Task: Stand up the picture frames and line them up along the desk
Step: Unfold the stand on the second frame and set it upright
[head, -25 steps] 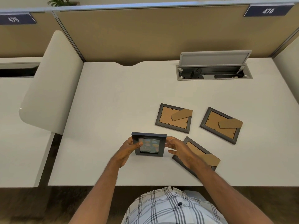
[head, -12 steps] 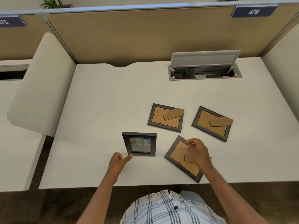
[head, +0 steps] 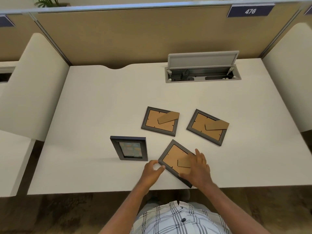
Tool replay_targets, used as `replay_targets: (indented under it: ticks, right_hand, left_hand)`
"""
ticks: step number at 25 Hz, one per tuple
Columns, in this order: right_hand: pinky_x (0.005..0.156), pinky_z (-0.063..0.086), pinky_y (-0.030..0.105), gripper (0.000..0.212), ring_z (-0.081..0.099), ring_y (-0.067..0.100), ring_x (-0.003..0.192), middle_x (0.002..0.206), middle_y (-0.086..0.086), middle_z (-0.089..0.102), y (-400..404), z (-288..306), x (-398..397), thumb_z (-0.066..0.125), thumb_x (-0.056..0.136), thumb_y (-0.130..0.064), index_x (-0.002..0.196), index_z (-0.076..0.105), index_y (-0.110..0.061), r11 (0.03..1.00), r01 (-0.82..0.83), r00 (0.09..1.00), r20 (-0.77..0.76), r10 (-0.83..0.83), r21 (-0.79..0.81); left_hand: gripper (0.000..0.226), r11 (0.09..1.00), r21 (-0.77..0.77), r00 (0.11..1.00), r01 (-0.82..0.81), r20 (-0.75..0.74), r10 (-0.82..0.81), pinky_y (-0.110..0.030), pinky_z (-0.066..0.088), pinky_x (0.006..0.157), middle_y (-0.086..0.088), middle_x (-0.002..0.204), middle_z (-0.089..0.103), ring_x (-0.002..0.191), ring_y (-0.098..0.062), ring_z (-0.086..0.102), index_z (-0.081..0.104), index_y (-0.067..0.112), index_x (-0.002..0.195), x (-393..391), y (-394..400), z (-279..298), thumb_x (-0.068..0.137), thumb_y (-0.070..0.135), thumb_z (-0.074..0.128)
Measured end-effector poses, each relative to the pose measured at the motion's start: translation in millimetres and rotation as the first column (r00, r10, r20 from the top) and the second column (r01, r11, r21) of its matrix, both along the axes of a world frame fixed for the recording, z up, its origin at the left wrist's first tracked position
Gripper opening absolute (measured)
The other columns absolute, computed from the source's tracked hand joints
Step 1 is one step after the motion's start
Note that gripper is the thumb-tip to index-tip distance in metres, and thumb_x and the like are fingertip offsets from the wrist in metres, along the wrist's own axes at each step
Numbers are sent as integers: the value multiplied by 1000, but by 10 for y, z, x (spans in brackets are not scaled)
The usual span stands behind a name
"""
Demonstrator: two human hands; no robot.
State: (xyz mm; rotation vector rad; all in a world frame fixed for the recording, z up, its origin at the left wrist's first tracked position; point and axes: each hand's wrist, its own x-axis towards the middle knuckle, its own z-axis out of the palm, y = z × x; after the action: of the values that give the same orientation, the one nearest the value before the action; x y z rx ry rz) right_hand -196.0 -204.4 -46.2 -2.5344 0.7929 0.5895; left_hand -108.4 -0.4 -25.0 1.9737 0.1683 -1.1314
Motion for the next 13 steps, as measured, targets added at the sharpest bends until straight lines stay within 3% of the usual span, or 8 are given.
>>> replay_targets:
  ticks: [3, 5, 10, 13]
  right_hand:
    - [117, 26, 61, 118, -5, 31, 156, 169, -4, -13, 29, -77, -104, 79, 64, -67, 155, 12, -34, 999, -46, 999, -12, 46, 17]
    - [117, 29, 59, 118, -6, 33, 156, 169, -3, -11, 32, -109, -168, 81, 64, -65, 155, 13, -34, 996, -90, 996, -3, 90, 18]
    - [121, 29, 53, 111, -5, 34, 155, 168, 0, 1, -77, -112, -246, 86, 66, -52, 152, 19, -32, 988, -152, 988, 47, 151, 25]
    - [119, 32, 51, 105, -3, 33, 154, 165, 1, 8, -166, -89, -250, 86, 64, -47, 148, 24, -31, 985, -163, 985, 72, 159, 51]
  left_hand:
    - [66, 994, 19, 993, -105, 59, 104, -37, 39, 112, -3, 162, 29, 146, -24, 37, 33, 21, 157, -21, -321, -35, 99, 36, 62]
    - [66, 989, 46, 989, -139, 51, 136, -38, 40, 112, -6, 163, 30, 146, -26, 37, 31, 20, 158, -14, -426, -84, 100, 34, 61]
    - [56, 934, -3, 909, -359, -229, 348, -39, 46, 104, -9, 156, 43, 136, -27, 46, 43, 17, 152, 39, -477, -152, 101, 31, 61]
    - [44, 928, 26, 897, -372, -248, 367, -35, 49, 95, -9, 146, 53, 117, -23, 50, 53, 16, 142, 57, -525, -154, 100, 29, 60]
